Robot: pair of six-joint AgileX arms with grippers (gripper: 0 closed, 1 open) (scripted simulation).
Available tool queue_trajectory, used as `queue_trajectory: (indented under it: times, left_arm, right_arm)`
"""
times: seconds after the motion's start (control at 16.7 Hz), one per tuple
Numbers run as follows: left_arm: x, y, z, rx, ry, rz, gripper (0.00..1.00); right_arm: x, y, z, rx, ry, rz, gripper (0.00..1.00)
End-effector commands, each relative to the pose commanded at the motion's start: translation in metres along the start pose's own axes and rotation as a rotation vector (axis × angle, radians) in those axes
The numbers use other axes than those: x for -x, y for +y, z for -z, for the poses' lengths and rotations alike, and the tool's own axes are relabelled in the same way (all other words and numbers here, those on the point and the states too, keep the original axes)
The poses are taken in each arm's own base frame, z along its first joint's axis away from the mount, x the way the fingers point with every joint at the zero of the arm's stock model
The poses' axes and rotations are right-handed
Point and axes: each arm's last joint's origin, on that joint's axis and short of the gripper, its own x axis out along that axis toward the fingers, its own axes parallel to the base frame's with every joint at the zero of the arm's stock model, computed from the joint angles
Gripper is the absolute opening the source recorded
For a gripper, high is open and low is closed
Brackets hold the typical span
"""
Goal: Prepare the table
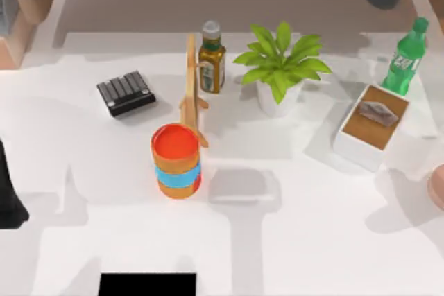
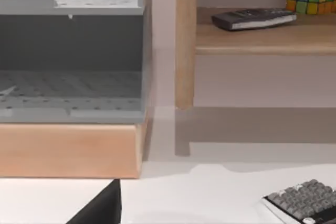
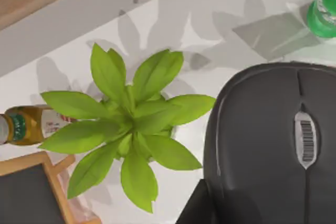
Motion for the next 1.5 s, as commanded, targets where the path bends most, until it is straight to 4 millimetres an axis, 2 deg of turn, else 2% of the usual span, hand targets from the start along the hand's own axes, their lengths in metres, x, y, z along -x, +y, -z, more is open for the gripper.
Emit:
queue_trajectory:
  times: [0.24, 0.48, 0.66, 0.78, 0.9, 1.02, 1.14, 1.5]
  left_arm:
    - [0.000, 0.000, 0.000, 0.000, 0.000, 0.000, 1.00]
    - [0.000, 0.000, 0.000, 0.000, 0.000, 0.000, 1.00]
    - [0.000, 0.000, 0.000, 0.000, 0.000, 0.000, 1.00]
    - [0.000, 0.000, 0.000, 0.000, 0.000, 0.000, 1.00]
    - [0.000, 0.000, 0.000, 0.000, 0.000, 0.000, 1.00]
    - [0.000, 0.000, 0.000, 0.000, 0.000, 0.000, 1.00]
    - [0.000, 0.000, 0.000, 0.000, 0.000, 0.000, 1.00]
    - [0.000, 0.000, 0.000, 0.000, 0.000, 0.000, 1.00]
  right_arm:
    - [0.002, 0.072, 0.094, 0.079, 0.082, -0.125, 0.00]
    - [-0.016, 0.123, 0.203, 0.209, 0.204, -0.173, 0.00]
    - [-0.039, 0.138, 0.284, 0.315, 0.278, -0.136, 0.00]
    - [-0.060, 0.136, 0.331, 0.377, 0.310, -0.073, 0.00]
    - [-0.082, 0.128, 0.367, 0.426, 0.326, 0.009, 0.00]
    - [-0.099, 0.118, 0.390, 0.457, 0.332, 0.083, 0.00]
    - [-0.109, 0.111, 0.400, 0.473, 0.333, 0.126, 0.00]
    - [-0.109, 0.111, 0.398, 0.468, 0.334, 0.125, 0.00]
